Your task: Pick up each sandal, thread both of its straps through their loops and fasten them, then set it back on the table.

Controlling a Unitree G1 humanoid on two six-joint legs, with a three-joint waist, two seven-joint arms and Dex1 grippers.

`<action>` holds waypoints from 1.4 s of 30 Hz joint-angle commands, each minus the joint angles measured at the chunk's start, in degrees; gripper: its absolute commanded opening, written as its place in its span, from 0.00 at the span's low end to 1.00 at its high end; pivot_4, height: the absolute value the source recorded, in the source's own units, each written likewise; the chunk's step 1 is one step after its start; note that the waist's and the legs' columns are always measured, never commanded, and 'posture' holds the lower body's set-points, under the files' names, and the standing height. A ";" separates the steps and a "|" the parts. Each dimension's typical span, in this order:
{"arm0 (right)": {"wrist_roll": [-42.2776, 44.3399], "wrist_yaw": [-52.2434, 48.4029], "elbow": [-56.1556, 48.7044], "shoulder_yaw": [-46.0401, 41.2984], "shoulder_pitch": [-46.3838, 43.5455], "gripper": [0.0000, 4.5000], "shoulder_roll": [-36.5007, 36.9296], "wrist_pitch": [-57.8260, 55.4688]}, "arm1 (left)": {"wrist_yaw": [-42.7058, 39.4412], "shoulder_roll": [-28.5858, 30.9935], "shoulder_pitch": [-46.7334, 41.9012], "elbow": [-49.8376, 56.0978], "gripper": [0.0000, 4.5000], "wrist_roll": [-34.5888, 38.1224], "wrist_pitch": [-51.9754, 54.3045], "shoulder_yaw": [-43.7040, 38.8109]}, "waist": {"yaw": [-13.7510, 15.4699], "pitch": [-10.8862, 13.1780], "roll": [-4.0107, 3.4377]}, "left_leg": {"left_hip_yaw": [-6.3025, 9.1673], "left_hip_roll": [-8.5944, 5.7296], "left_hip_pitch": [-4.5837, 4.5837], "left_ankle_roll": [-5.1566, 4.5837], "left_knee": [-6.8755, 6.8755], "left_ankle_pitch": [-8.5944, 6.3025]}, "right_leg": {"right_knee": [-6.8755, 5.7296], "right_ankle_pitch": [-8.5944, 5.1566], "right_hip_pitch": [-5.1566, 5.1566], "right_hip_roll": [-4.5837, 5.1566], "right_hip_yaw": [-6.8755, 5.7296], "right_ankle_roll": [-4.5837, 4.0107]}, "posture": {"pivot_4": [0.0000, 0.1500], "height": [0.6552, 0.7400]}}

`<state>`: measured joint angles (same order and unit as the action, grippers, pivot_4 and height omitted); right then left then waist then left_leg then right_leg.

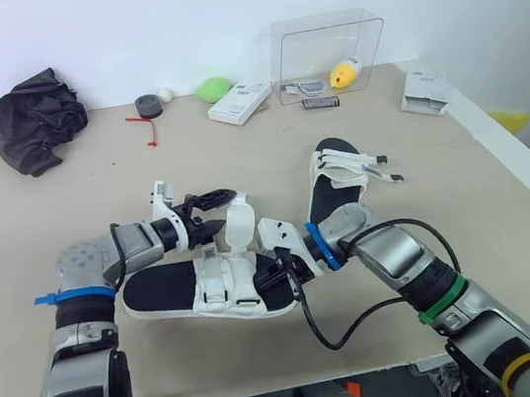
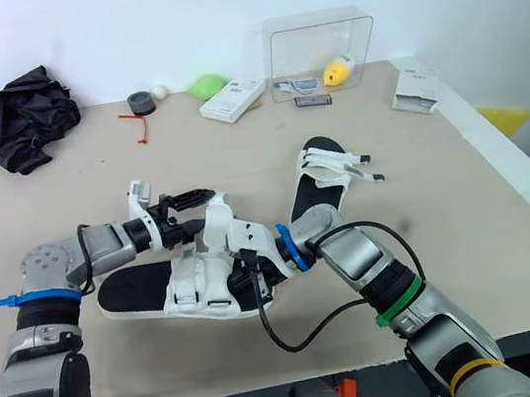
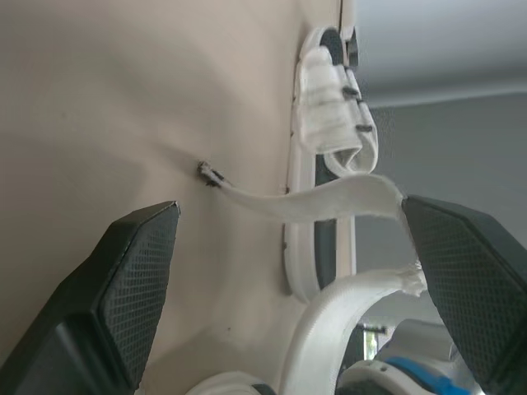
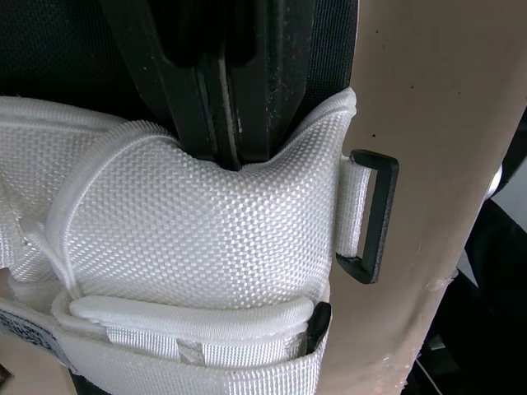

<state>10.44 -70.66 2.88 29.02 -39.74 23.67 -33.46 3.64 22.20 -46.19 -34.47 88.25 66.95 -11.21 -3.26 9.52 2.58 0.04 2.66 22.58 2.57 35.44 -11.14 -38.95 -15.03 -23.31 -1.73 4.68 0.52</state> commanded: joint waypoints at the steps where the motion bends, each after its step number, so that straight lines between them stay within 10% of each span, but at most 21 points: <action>1: -2.91 1.93 2.75 2.68 2.12 0.00 0.42 -1.83 | -1.98 -1.69 -3.72 -2.03 0.99 -2.34 0.81 -3.21 | -0.10 0.00 0.00 | 0.01 0.00 0.00 0.00 0.00 0.00 | 0.00 0.00 0.00 0.00 -0.01 0.00 | 1.00 1.00; 27: -2.61 2.37 2.36 1.80 2.36 0.00 0.12 -2.74 | -5.76 -7.50 -12.38 -10.52 0.99 -15.60 6.34 -13.49 | -1.01 0.04 0.06 | 0.17 -0.04 0.11 0.28 -0.04 0.01 | 0.10 -0.03 0.00 0.05 -0.12 0.06 | 1.00 1.00; 30: -2.59 2.41 2.30 1.78 2.38 0.00 0.12 -2.77 | -6.86 -7.74 -12.78 -10.99 0.84 -17.12 6.39 -14.22 | -1.02 0.05 0.06 | 0.19 -0.04 0.12 0.30 -0.04 0.02 | 0.10 -0.03 0.00 0.05 -0.14 0.06 | 1.00 1.00; 38: -2.63 2.36 2.23 1.98 2.49 0.00 0.25 -2.68 | -9.21 -5.31 -13.77 -11.76 0.01 -19.84 8.96 -16.71 | -1.08 0.06 0.06 | 0.20 -0.03 0.13 0.30 -0.06 0.02 | 0.10 -0.03 -0.02 0.05 -0.15 0.06 | 1.00 1.00; 42: -2.75 2.40 2.61 2.13 2.35 0.00 0.06 -2.46 | -10.25 -5.37 -14.72 -11.89 0.00 -20.07 10.33 -18.50 | -1.08 0.06 0.07 | 0.22 -0.03 0.14 0.31 -0.06 0.02 | 0.12 -0.03 -0.01 0.05 -0.18 0.06 | 1.00 1.00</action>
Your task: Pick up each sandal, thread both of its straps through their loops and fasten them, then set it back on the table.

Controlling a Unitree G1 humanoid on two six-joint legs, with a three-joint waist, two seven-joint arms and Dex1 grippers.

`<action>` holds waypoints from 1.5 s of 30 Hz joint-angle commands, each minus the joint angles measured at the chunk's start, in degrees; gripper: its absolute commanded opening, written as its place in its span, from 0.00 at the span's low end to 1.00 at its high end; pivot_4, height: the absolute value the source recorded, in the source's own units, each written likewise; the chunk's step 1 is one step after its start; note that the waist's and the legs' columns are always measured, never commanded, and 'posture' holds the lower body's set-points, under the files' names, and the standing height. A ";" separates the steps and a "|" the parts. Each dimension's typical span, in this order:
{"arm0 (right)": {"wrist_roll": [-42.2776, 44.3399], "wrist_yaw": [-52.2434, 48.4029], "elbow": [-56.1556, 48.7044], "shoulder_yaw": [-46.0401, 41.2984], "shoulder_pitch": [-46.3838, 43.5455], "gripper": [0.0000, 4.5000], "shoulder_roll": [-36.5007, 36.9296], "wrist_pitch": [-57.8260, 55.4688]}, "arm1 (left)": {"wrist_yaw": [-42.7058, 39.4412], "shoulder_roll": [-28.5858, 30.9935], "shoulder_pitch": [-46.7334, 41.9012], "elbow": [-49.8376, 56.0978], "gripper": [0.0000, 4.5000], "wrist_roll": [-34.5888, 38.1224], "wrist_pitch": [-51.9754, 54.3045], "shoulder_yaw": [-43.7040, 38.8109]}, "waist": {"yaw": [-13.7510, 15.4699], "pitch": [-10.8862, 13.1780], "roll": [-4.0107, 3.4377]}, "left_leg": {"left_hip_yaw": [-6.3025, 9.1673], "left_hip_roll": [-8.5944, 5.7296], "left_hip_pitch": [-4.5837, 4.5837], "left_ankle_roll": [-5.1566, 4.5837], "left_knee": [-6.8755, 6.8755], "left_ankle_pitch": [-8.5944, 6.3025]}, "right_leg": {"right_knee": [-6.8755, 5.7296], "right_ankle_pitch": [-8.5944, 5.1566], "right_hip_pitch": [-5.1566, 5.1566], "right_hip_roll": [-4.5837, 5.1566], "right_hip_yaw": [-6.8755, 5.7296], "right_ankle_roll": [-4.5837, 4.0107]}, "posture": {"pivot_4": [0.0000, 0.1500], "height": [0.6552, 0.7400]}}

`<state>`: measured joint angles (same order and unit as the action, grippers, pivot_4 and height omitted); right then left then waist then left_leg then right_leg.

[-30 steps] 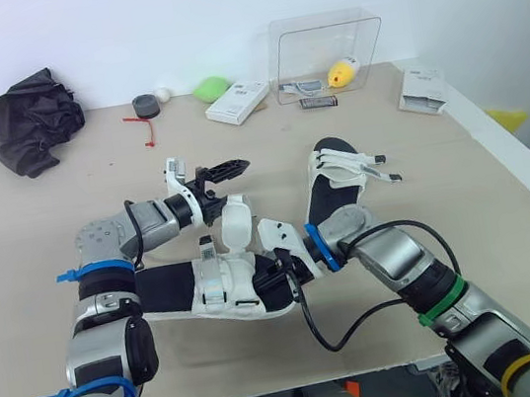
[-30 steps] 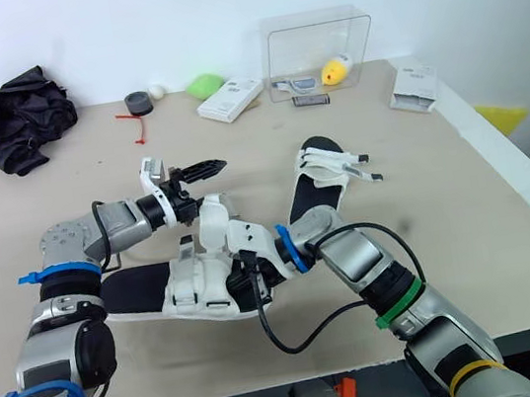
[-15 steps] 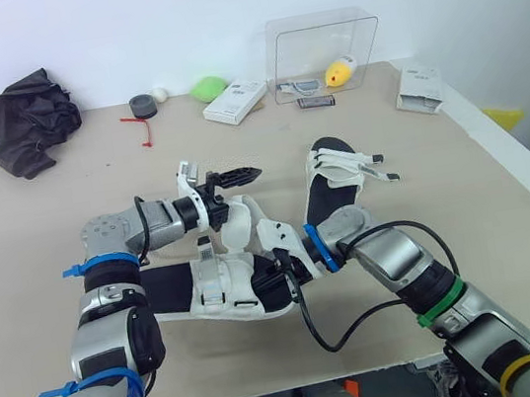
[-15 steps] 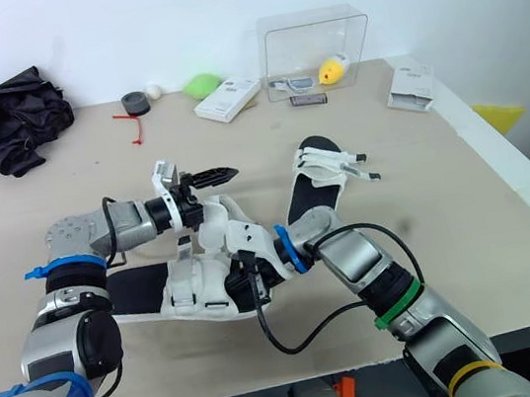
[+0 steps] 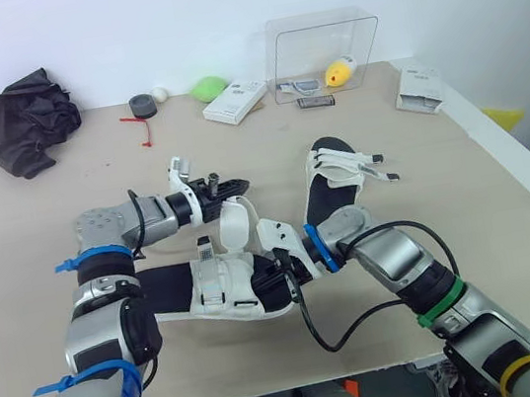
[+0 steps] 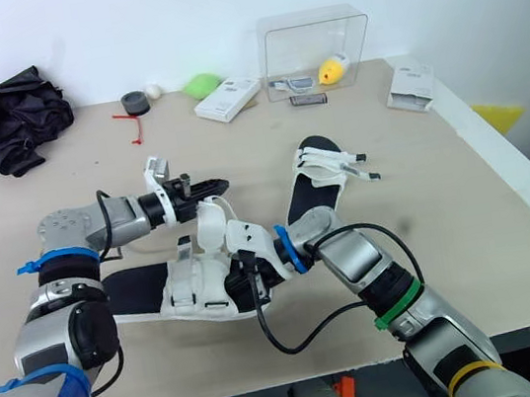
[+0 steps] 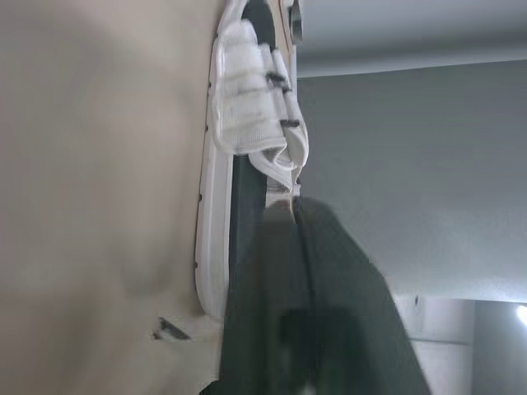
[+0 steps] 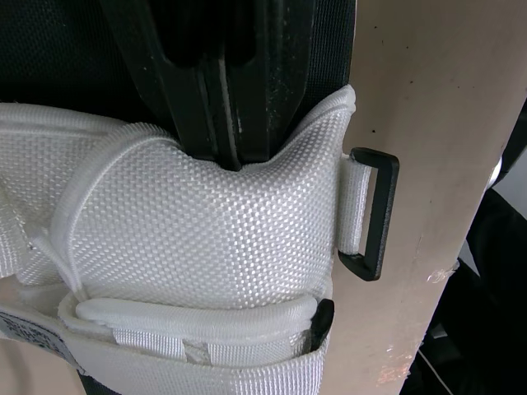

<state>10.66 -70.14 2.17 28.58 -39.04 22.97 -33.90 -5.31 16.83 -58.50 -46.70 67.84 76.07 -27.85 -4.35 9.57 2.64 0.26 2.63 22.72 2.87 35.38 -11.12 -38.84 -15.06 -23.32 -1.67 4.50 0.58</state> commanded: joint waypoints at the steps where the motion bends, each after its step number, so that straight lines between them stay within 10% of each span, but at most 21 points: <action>1: -2.98 1.89 3.40 2.58 1.62 0.00 0.72 -1.99 | -1.60 -0.05 -2.55 0.52 0.00 0.23 1.48 -2.22 | 0.00 0.00 0.01 | 0.01 0.00 0.00 0.00 0.00 0.00 | 0.00 0.00 0.00 0.01 -0.01 0.00 | 1.00 1.00; 9: -2.91 1.71 2.83 2.78 1.87 0.00 0.94 -2.14 | -4.30 2.02 -2.58 2.22 0.00 -0.97 3.19 -3.99 | -0.08 0.01 0.01 | 0.03 0.01 0.01 0.01 -0.02 0.00 | 0.00 0.00 -0.02 0.00 -0.03 0.00 | 1.00 1.00; 17: -3.01 1.53 3.09 3.01 1.71 0.00 0.83 -1.89 | -11.71 6.54 0.44 5.68 0.79 -5.36 9.06 0.51 | -0.19 0.02 0.00 | 0.03 0.01 0.02 0.04 -0.02 0.00 | 0.01 0.00 -0.02 0.01 -0.04 0.00 | 1.00 1.00; 45: -2.84 1.74 3.20 2.68 1.37 0.00 1.09 -2.22 | -17.19 0.51 -3.30 1.43 0.79 -7.97 16.40 -7.17 | -0.24 0.04 0.03 | 0.11 0.01 0.08 0.09 -0.03 0.00 | 0.04 -0.02 -0.02 0.04 -0.13 -0.01 | 1.00 1.00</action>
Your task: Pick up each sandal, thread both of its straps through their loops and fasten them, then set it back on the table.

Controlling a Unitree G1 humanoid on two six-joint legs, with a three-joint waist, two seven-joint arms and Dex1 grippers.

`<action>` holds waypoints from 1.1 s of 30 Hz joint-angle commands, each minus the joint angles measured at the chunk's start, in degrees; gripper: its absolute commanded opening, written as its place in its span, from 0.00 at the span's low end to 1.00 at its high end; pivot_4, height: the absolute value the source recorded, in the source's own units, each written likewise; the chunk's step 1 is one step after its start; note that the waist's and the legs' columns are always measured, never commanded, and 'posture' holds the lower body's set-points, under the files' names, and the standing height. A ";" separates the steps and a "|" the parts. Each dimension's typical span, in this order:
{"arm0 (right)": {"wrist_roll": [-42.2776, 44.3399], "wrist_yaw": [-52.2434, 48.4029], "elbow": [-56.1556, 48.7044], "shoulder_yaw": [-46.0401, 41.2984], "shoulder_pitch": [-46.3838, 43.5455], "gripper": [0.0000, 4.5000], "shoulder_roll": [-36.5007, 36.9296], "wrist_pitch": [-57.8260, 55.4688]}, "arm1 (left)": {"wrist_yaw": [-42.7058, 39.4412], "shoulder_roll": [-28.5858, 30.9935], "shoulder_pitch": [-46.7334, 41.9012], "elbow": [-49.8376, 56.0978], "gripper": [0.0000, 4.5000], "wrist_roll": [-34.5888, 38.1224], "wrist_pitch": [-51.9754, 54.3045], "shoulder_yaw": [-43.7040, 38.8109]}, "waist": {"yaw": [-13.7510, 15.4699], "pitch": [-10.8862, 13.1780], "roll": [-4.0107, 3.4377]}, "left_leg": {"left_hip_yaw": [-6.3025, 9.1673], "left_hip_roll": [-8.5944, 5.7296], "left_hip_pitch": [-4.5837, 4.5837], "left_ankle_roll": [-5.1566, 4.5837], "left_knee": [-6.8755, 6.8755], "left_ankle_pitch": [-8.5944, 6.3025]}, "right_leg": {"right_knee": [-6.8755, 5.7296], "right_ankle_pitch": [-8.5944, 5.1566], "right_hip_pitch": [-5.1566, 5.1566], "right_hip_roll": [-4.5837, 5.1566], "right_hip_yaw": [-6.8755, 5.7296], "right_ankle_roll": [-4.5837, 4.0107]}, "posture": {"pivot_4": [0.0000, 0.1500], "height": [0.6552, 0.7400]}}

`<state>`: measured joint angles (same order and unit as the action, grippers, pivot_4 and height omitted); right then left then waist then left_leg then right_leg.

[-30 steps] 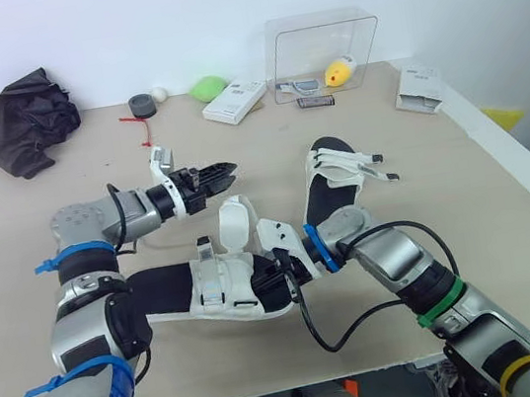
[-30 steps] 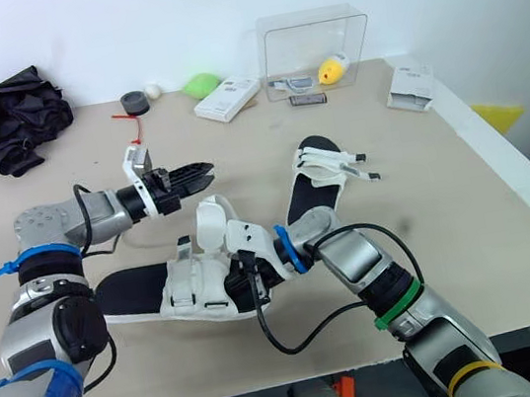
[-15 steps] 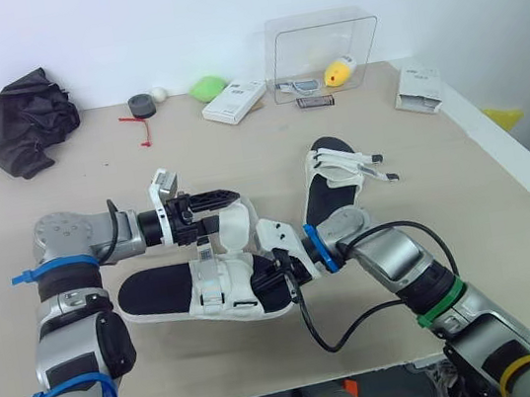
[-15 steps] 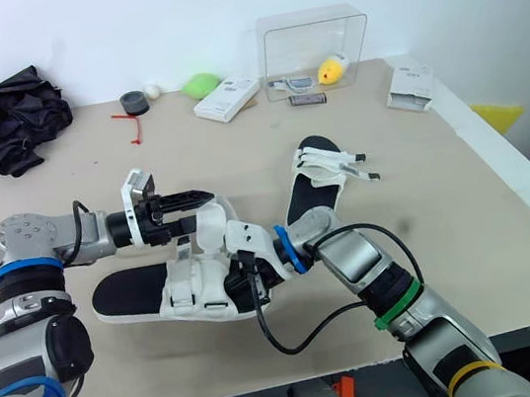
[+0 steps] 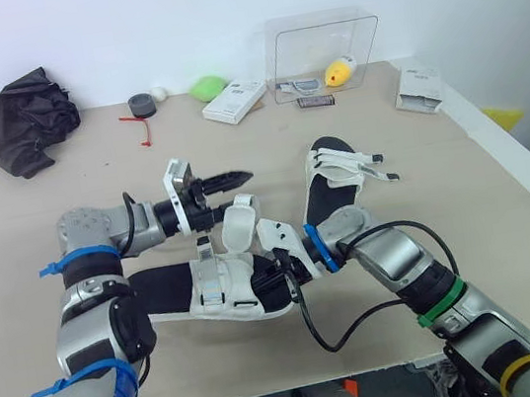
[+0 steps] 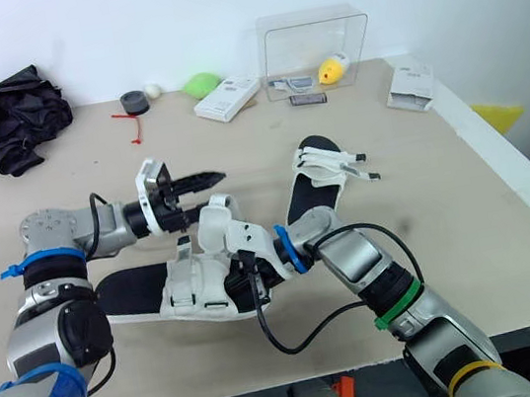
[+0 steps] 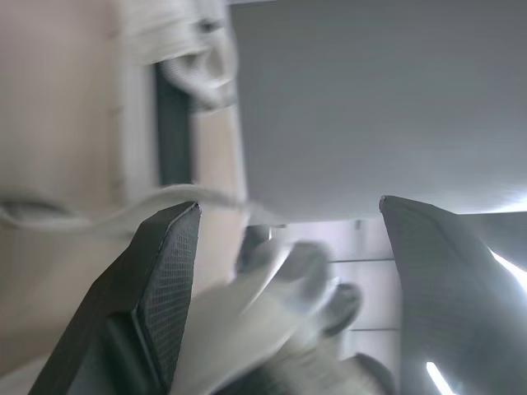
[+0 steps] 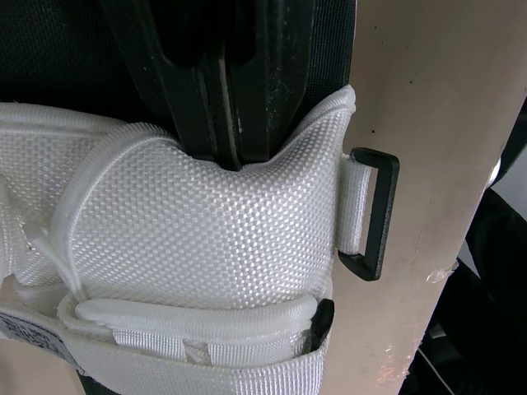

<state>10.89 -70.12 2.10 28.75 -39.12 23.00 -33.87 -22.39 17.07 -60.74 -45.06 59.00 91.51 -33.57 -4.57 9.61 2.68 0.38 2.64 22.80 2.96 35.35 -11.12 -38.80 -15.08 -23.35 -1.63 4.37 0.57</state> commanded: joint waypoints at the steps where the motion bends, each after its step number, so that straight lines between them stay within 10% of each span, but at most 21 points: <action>1: -3.03 1.76 3.22 2.47 1.53 0.00 1.09 -2.27 | -0.02 0.12 -1.01 -0.15 0.79 0.39 0.88 -1.60 | -0.02 0.00 0.00 | 0.00 0.00 0.00 0.00 0.00 0.00 | 0.00 0.00 0.00 0.00 0.00 0.00 | 1.00 1.00; 16: -2.79 2.15 3.43 2.05 1.54 0.00 0.64 -2.39 | 1.58 -2.87 -1.00 1.38 0.79 -2.20 -2.93 -1.16 | -0.02 0.00 0.00 | 0.02 0.00 0.01 0.00 0.00 0.00 | 0.00 0.00 0.00 0.00 -0.01 0.00 | 1.00 1.00; 24: -2.68 2.09 3.10 2.01 1.68 0.00 0.74 -2.68 | 0.31 -2.22 -0.96 1.58 0.05 -5.11 -6.24 0.93 | -0.02 0.00 0.00 | 0.01 0.00 0.01 0.02 0.00 0.01 | 0.00 0.00 0.00 0.00 -0.01 0.00 | 1.00 1.00; 33: -2.68 1.94 2.87 2.14 1.85 0.00 0.89 -2.63 | -7.83 -0.88 4.27 19.14 0.01 -6.26 -10.82 10.69 | -0.08 0.02 -0.02 | 0.00 0.01 0.02 0.04 -0.01 0.01 | 0.00 0.00 -0.01 0.01 0.02 0.00 | 1.00 1.00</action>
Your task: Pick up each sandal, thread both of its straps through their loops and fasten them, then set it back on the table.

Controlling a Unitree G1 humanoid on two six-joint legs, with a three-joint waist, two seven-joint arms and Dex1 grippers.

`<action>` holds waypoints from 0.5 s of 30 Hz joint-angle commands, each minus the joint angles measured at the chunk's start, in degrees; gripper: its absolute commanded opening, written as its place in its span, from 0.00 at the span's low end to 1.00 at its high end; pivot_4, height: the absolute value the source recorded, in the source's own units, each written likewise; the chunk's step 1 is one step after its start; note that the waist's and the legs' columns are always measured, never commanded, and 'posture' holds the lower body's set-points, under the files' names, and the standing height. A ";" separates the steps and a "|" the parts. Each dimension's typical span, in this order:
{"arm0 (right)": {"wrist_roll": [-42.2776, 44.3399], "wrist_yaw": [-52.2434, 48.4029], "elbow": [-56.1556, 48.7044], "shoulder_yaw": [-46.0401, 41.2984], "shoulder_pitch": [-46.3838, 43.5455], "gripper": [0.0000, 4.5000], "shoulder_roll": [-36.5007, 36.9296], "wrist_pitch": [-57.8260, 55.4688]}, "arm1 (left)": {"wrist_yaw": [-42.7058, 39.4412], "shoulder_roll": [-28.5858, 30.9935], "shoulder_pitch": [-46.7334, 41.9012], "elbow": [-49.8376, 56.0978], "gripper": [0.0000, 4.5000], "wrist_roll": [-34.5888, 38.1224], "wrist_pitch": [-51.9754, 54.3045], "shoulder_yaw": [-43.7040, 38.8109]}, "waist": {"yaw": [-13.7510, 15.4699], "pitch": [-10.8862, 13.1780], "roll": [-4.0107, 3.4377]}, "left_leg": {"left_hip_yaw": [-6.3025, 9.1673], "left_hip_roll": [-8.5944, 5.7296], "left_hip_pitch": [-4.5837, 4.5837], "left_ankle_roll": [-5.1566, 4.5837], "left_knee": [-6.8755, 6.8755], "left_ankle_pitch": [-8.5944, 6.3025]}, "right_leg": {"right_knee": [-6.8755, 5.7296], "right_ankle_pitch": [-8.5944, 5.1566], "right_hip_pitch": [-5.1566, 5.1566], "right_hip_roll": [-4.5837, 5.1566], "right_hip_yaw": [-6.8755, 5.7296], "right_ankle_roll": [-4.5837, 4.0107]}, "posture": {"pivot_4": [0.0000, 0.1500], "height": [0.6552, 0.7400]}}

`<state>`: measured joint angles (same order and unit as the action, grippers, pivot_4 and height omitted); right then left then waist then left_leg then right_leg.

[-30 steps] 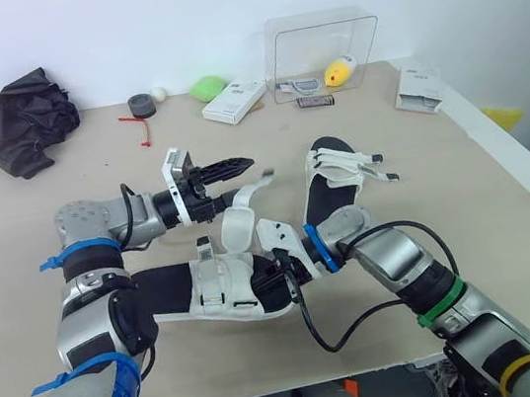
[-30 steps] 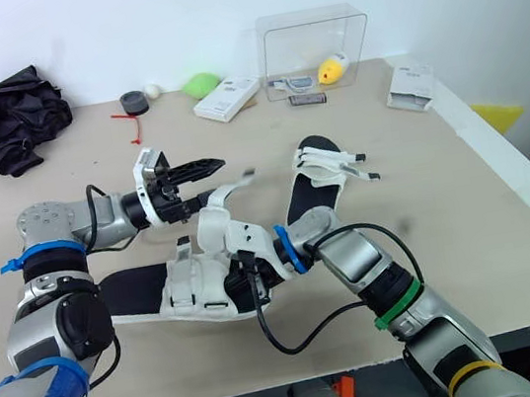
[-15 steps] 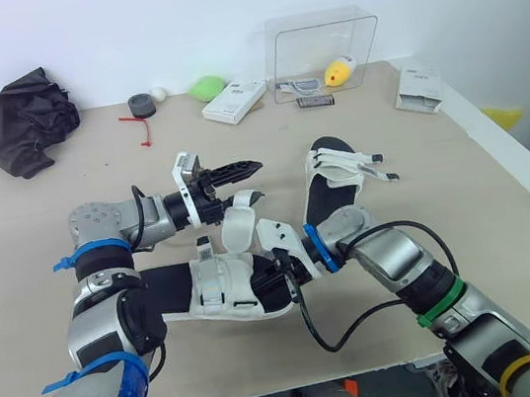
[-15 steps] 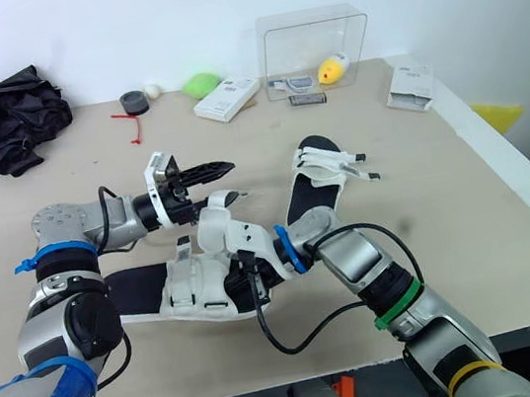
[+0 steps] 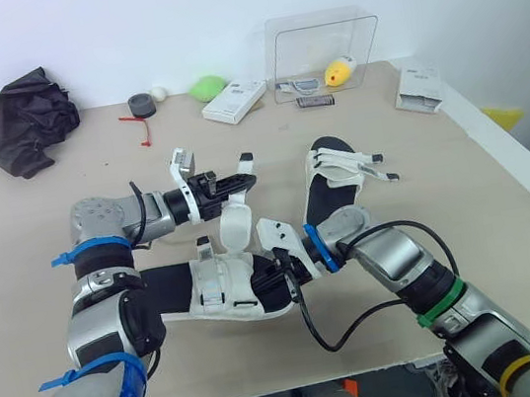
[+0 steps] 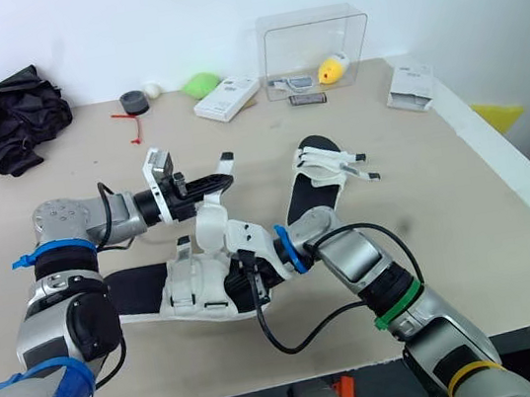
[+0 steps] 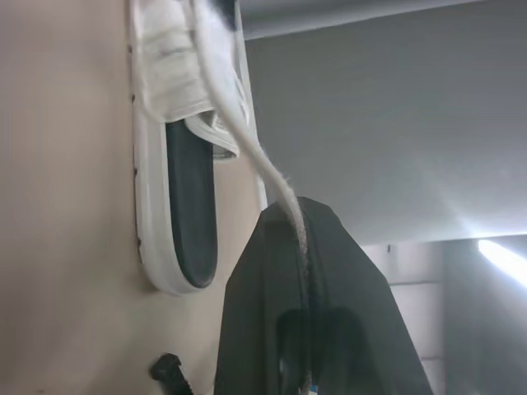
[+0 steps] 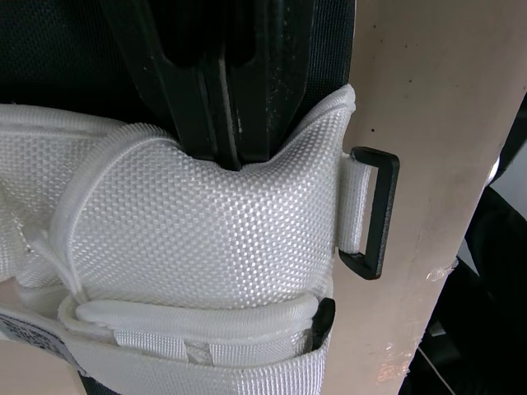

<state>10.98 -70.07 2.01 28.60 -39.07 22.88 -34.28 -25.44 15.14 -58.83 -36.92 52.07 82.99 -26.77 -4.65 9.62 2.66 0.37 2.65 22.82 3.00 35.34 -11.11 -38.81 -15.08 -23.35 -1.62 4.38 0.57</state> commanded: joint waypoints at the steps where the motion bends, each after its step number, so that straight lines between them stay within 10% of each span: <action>1: -2.78 1.91 2.92 2.30 1.82 0.00 1.02 -2.23 | -5.87 1.27 3.65 14.02 0.01 0.71 -2.97 5.20 | -0.03 0.01 -0.02 | 0.00 0.01 0.00 0.09 0.00 0.01 | 0.00 0.00 0.00 0.00 0.01 0.00 | 1.00 1.00; 8: -2.80 1.76 2.78 2.50 2.23 0.00 1.08 -1.95 | -19.90 6.45 18.86 44.15 0.01 0.20 -17.90 13.90 | -0.05 0.03 -0.05 | -0.06 0.06 -0.02 0.43 -0.05 0.08 | 0.00 0.00 -0.03 0.02 0.12 0.00 | 1.00 1.00; 15: -2.90 1.56 3.65 2.78 1.87 0.00 0.46 -1.41 | -34.33 9.21 30.84 55.28 0.01 -15.91 -53.78 22.48 | 0.04 0.04 -0.03 | -0.07 0.06 -0.03 0.41 -0.04 0.08 | 0.02 -0.04 -0.01 0.02 0.13 -0.05 | 1.00 1.00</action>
<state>11.00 -69.90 1.82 28.46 -38.84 22.82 -34.30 -56.19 23.94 -27.81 13.69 39.80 39.65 -5.33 -4.61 9.66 2.63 0.29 2.73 22.78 3.41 35.29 -11.03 -38.75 -15.13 -23.37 -1.62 4.52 0.51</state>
